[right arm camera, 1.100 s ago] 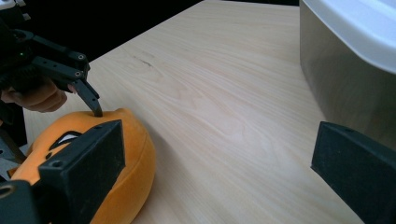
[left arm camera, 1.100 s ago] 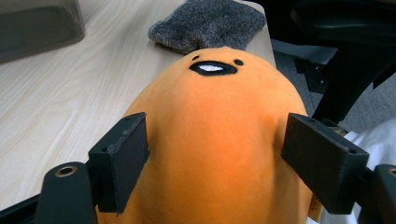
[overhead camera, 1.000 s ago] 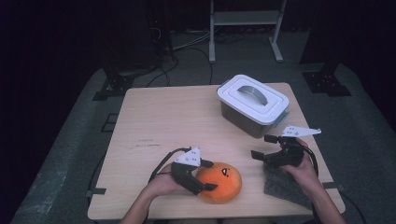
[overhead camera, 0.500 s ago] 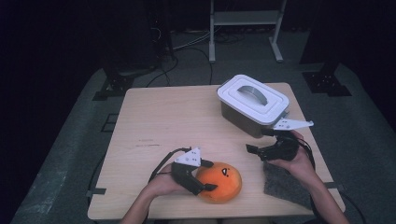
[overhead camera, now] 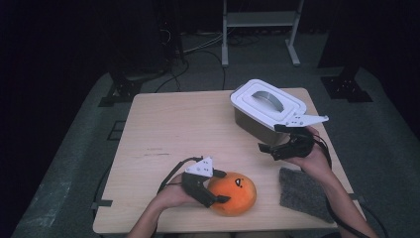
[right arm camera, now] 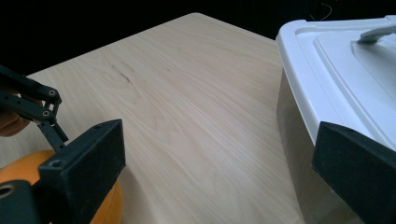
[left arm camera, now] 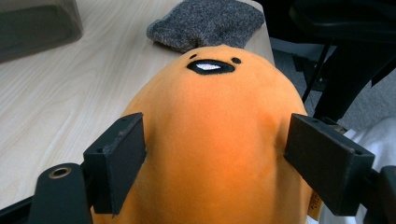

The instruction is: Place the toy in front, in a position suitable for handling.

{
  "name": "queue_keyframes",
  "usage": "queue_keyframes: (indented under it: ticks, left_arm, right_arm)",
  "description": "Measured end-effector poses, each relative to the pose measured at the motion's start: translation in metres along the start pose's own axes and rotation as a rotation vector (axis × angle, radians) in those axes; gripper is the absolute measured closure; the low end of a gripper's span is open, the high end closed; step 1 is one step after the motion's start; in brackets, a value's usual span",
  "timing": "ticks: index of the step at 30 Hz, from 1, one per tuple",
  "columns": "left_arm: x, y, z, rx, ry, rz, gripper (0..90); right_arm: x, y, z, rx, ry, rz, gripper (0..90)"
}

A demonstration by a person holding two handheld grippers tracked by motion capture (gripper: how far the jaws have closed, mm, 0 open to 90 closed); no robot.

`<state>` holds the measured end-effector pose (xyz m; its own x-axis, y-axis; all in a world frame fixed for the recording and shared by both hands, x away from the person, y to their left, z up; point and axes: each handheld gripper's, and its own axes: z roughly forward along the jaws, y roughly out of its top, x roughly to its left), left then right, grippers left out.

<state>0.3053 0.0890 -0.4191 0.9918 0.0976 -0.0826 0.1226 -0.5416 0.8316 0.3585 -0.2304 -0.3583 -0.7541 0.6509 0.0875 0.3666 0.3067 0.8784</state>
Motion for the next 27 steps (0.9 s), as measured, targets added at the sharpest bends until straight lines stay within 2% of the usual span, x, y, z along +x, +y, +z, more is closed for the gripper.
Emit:
queue_keyframes:
  ticks: [5,18,27]
  left_arm:
    - [0.0,0.0,0.0,0.005,0.001,0.004,19.0]
    - [0.0,0.001,0.001,0.007,-0.003,0.007,17.8]
    - [0.0,0.0,0.001,0.007,-0.006,0.005,17.0]
  right_arm:
    - [-0.002,0.011,0.002,0.0,-0.016,-0.045,2.7]
    - [-0.028,0.028,0.008,0.023,-0.048,-0.075,4.6]
    - [-0.051,0.036,0.011,0.037,-0.052,-0.074,6.2]
